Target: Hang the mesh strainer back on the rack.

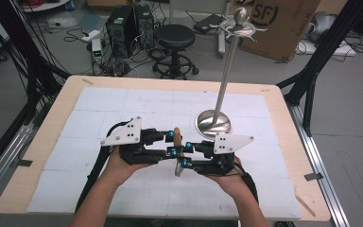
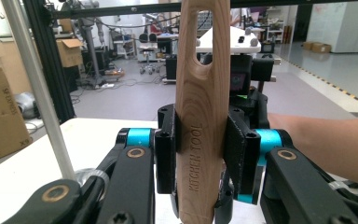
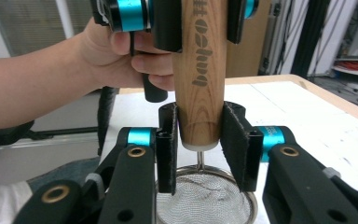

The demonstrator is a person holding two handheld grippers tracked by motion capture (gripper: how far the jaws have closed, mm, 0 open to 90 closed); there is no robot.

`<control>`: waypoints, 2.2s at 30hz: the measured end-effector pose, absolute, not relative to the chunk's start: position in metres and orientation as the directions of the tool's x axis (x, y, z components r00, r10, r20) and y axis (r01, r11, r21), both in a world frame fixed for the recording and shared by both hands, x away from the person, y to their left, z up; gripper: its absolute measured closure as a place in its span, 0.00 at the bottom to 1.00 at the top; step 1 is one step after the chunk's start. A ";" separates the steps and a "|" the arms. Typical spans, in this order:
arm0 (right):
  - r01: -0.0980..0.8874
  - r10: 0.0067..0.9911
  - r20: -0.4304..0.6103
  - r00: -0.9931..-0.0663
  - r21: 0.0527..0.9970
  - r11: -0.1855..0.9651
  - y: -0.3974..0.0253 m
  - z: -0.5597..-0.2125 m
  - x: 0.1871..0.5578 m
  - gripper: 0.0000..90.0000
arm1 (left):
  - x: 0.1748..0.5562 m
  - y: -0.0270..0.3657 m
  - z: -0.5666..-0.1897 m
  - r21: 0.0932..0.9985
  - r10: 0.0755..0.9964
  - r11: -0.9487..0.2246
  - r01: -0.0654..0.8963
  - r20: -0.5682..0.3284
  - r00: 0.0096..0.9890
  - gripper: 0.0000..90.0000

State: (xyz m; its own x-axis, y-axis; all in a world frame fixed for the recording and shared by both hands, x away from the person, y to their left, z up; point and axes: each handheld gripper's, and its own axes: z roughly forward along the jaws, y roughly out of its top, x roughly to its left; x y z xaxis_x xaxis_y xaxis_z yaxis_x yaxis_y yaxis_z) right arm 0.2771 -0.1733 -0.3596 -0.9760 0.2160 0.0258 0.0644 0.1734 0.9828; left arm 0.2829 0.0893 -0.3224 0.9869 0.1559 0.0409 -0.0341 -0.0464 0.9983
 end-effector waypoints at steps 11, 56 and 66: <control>0.135 0.315 0.068 -0.947 0.972 0.194 -0.206 -0.375 0.277 0.57 | 0.293 0.096 -0.321 0.999 0.209 -0.051 0.006 0.005 0.978 0.76; 0.250 0.468 0.133 -0.873 0.948 0.198 -0.250 -0.400 0.286 0.31 | 0.378 0.073 -0.227 0.982 0.269 -0.189 0.009 0.043 0.962 0.76; 0.251 0.464 0.140 -0.875 0.950 0.186 -0.250 -0.399 0.286 0.31 | 0.391 0.053 -0.216 0.979 0.272 -0.203 0.009 0.048 0.961 0.76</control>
